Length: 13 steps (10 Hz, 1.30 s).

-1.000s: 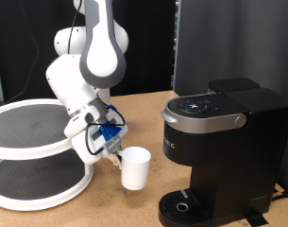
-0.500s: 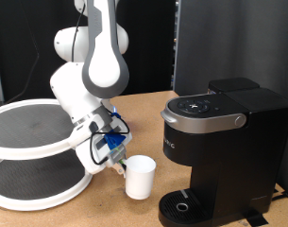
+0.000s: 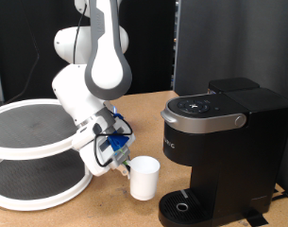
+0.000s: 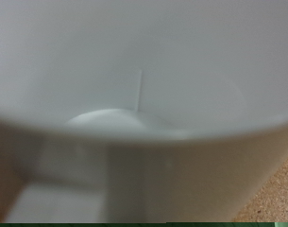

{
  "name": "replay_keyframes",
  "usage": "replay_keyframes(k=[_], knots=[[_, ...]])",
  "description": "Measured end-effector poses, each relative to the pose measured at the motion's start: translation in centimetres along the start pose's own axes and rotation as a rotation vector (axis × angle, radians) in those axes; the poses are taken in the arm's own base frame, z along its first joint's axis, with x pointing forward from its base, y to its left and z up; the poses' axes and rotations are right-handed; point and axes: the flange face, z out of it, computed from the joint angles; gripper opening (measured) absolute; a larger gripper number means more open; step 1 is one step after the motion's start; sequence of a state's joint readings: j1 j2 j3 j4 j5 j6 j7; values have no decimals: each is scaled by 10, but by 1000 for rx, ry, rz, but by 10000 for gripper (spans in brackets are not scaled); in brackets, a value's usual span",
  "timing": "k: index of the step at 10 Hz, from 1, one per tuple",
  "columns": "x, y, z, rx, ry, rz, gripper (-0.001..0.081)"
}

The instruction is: Make a cup of coffee with the keurig machine

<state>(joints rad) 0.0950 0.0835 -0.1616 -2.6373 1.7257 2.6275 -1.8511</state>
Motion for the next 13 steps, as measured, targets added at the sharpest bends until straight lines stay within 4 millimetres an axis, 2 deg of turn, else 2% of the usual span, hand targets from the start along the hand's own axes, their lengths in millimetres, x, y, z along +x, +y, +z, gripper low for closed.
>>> replay_keyframes(k=[4,8,13], knots=[[8,-8,8,10,19,11,69],[20,-20,30,24,33,15,69],[22,-44,53,47,54,-7,69]])
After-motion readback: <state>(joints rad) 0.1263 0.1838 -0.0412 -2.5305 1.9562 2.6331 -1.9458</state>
